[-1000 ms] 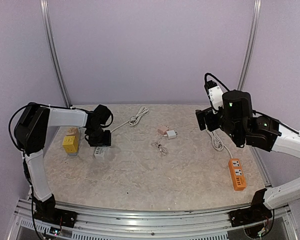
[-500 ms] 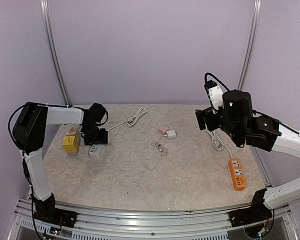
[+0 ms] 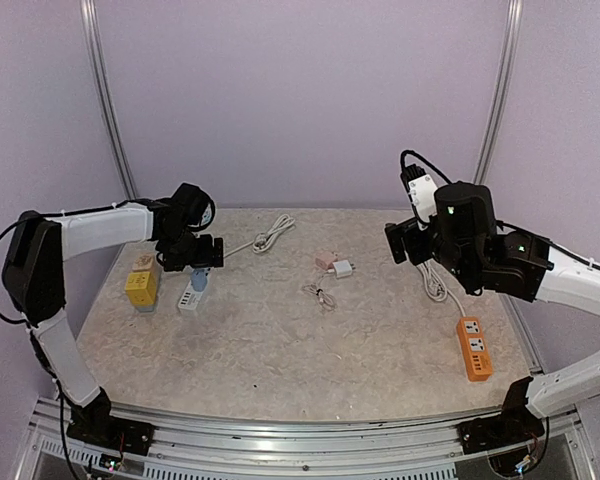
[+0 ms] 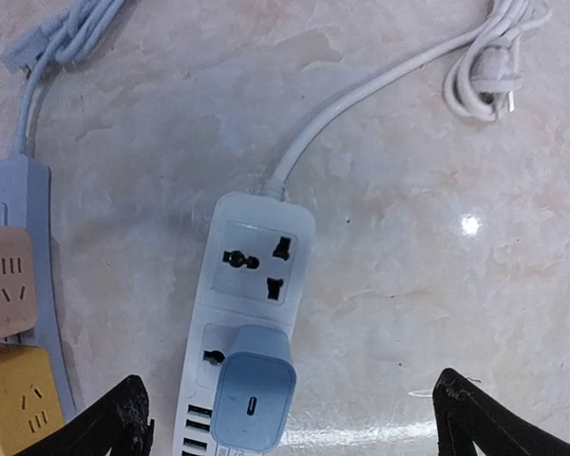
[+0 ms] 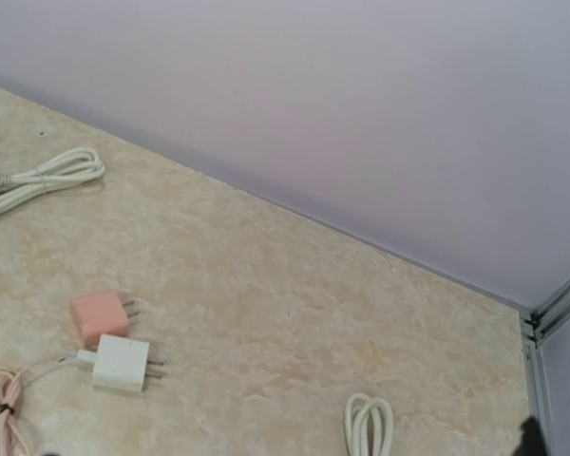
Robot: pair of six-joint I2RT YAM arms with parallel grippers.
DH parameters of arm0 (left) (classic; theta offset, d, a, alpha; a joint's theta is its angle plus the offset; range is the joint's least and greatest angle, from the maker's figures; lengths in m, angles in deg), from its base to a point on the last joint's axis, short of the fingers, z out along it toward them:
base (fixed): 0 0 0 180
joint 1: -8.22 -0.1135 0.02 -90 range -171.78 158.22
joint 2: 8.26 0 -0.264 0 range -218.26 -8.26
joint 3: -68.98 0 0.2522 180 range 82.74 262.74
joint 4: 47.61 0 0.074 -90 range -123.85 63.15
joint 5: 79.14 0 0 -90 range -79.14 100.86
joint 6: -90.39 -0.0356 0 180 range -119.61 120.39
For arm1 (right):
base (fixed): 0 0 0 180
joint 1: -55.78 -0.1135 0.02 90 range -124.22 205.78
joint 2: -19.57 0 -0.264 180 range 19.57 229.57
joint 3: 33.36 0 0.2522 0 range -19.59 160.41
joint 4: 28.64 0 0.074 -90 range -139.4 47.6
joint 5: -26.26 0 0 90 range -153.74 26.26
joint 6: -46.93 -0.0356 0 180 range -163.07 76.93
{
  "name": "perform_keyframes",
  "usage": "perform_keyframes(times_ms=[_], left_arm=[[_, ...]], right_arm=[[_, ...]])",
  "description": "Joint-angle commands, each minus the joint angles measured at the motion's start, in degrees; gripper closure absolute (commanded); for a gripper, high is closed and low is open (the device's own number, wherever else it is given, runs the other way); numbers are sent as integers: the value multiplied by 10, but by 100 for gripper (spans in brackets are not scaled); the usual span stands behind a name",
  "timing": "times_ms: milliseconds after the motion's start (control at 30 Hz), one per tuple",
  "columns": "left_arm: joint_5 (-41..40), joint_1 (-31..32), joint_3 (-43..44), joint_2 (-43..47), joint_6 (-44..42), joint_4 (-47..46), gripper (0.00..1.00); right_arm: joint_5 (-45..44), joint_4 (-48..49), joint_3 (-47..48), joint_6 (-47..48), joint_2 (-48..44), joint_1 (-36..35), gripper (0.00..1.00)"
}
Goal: Insert the plug
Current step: Move the socket to the corner of the board, then adjust the socket at the corner of the board.
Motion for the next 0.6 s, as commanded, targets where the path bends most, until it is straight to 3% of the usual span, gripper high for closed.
perform_keyframes(times_ms=[0,333,567], left_arm=[[-20,16,43,63,-32,-23,1],[42,34,207,-92,-156,-49,2],[172,47,268,-203,-233,-106,8]], right_arm=[[3,5,14,-6,9,7,0],[-10,-9,8,-15,-7,6,0],[-28,-35,-7,-32,-51,8,0]])
